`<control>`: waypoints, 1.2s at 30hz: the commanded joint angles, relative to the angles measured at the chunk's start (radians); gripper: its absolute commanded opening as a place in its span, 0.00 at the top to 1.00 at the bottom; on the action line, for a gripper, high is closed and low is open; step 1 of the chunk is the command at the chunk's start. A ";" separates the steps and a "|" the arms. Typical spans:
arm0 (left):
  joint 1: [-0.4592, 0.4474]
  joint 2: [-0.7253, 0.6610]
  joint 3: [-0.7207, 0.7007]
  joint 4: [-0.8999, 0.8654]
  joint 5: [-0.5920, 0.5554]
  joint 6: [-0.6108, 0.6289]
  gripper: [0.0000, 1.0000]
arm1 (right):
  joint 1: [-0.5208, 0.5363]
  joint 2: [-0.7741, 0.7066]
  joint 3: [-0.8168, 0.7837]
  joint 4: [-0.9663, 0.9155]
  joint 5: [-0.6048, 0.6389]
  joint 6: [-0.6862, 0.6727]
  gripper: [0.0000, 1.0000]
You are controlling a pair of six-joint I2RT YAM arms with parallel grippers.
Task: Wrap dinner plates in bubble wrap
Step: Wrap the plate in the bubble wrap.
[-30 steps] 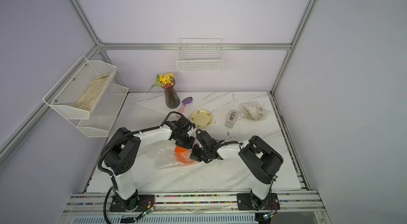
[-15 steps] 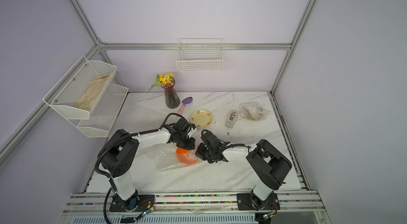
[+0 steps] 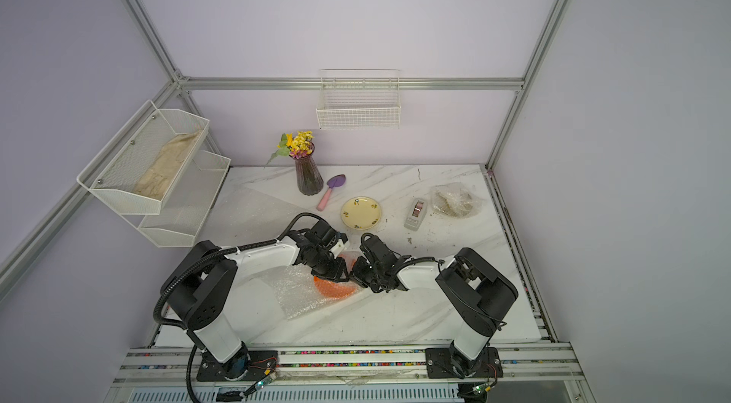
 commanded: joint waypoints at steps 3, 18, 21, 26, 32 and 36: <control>-0.008 0.032 -0.056 -0.051 -0.002 -0.024 0.81 | -0.004 0.028 -0.017 -0.043 0.027 0.037 1.00; -0.007 0.083 -0.076 -0.062 -0.024 -0.008 0.96 | -0.021 -0.041 -0.015 0.065 0.046 0.155 0.52; -0.007 0.080 -0.077 -0.060 -0.015 -0.006 0.96 | -0.023 -0.028 -0.025 0.104 0.054 0.183 0.49; -0.009 0.054 -0.088 -0.060 -0.016 -0.003 0.96 | -0.024 0.066 -0.008 0.171 0.011 0.221 0.49; -0.008 -0.029 -0.082 -0.078 -0.073 -0.018 0.89 | -0.029 0.078 -0.052 0.138 0.038 0.206 0.88; 0.000 -0.152 -0.041 -0.166 -0.223 -0.067 0.70 | -0.040 0.039 -0.089 0.092 0.078 0.180 0.95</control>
